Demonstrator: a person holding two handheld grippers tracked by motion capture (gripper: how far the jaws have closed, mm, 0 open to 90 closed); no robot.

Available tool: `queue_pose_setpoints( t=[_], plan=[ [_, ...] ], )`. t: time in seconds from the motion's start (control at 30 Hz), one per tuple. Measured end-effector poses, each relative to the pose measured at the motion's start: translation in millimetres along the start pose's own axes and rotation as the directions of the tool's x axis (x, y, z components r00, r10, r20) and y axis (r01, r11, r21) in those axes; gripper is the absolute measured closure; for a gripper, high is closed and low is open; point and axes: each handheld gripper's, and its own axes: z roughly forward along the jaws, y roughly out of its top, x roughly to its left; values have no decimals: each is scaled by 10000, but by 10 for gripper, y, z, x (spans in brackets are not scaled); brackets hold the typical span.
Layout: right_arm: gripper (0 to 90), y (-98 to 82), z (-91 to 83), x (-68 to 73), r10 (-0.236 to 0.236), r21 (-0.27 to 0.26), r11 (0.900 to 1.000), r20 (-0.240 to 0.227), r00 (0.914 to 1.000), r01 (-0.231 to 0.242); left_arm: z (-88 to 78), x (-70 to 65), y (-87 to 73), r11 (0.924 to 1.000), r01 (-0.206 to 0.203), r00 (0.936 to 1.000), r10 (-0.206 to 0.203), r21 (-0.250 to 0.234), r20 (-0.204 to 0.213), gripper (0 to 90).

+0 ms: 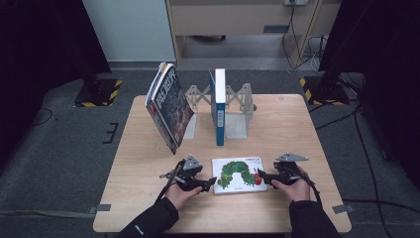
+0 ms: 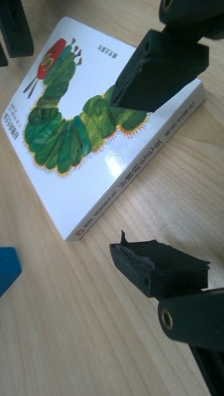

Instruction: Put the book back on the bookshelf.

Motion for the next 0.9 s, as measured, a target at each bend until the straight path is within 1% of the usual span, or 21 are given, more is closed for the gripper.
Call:
queue_pose_setpoints(
  t=[0.03, 0.1, 0.13, 0.2, 0.3, 0.33, 0.37, 0.43, 0.5, 0.57, 0.6, 0.63, 0.67, 0.73, 0.77, 0.9],
  plan=[
    [247, 0, 9, 9, 21, -6, 10000, -20, 10000, -21, 13, -3, -5, 9999, -68, 10000, 68, 114, 49, 239],
    [247, -1, 24, 28, 77, 109, 9999, -156, 9998, -75, 31, -10, -9, 9997, 41, 9999, -44, 220, 145, 239],
    [248, 1, 28, 33, 180, 103, 9998, -307, 9994, -177, 34, -13, -7, 9997, 75, 9998, -79, 220, 174, 239],
    [260, 5, 29, 37, 302, 39, 9995, -438, 9986, -301, 50, -18, -6, 9997, 38, 9999, -41, 248, 158, 237],
    [270, 1, 46, 45, 329, 107, 9994, -606, 9976, -323, 98, -34, -22, 9987, -20, 10000, 16, 516, 61, 221],
    [271, -1, 54, 53, 354, 178, 9993, -661, 9972, -343, 119, -40, -34, 9987, -77, 10000, 76, 506, 23, 213],
    [272, -1, 65, 59, 319, 216, 9993, -686, 9971, -305, 135, -49, -43, 9991, 11, 10000, -14, 420, 70, 187],
    [278, 2, 76, 80, 431, 350, 9986, -777, 9960, -404, 147, -60, -43, 9992, -7, 9999, 2, 409, 112, 185],
    [281, 6, 85, 87, 421, 336, 9987, -875, 9953, -393, 156, -62, -48, 9993, -46, 9999, 42, 367, 97, 166],
    [284, 7, 94, 91, 464, 406, 9983, -909, 9948, -428, 169, -59, -59, 9992, 164, 9997, -171, 377, 177, 147],
    [284, 5, 103, 89, 423, 421, 9984, -913, 9949, -386, 177, -57, -72, 9996, 107, 9998, -112, 277, 187, 127],
    [283, 4, 109, 94, 490, 471, 9979, -944, 9943, -447, 185, -66, -86, 9999, 94, 9998, -96, 145, 176, 116],
    [282, 3, 117, 96, 486, 544, 9976, -954, 9943, -436, 188, -71, -91, 9999, 83, 9999, -84, 104, 151, 106],
    [280, 3, 127, 90, 456, 596, 9974, -964, 9943, -400, 196, -91, -90, 9999, 92, 9999, -93, 107, 45, 99],
    [280, 3, 130, 91, 527, 585, 9972, -959, 9940, -472, 201, -98, -88, 9999, 78, 10000, -78, 127, 23, 90],
    [280, 2, 139, 86, 565, 717, 9962, -1008, 9933, -494, 214, -113, -82, 9998, 91, 10000, -92, 171, 7, 68]
  ],
)
